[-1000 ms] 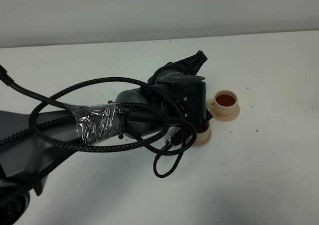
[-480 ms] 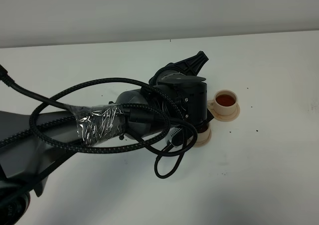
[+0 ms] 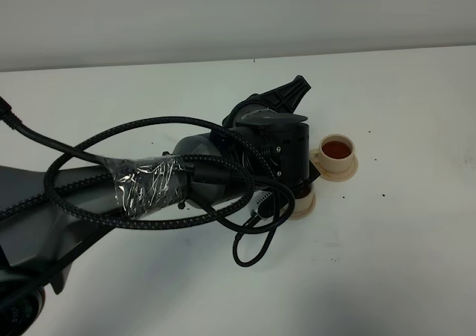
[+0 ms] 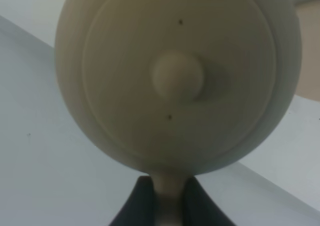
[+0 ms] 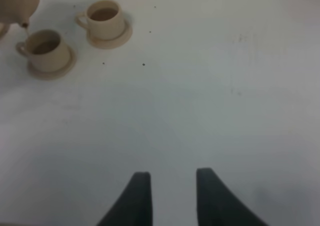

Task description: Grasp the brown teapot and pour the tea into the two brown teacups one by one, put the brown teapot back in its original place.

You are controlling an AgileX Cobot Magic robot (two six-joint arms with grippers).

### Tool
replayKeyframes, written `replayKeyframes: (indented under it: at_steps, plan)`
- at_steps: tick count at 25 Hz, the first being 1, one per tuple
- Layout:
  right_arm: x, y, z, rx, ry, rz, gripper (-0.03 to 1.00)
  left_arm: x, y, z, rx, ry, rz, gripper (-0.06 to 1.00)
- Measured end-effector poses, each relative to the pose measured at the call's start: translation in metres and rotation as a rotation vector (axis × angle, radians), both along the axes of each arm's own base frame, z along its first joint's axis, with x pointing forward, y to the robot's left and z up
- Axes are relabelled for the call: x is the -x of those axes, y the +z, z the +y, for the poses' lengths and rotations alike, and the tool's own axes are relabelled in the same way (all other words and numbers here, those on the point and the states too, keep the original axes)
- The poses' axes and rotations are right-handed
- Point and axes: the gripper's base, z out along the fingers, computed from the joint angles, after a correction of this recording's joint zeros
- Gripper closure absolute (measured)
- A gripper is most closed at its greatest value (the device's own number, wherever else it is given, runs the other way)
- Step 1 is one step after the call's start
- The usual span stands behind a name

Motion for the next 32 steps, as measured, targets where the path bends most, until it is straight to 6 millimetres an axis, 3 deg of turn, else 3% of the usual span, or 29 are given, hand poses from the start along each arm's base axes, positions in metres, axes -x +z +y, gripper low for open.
replayKeyframes:
  at_steps: [32]
  plan:
    - [0.0,0.0,0.0,0.0,0.0,0.0,0.73,-0.001,-0.01,-0.002,0.003,0.012,0.005,0.82]
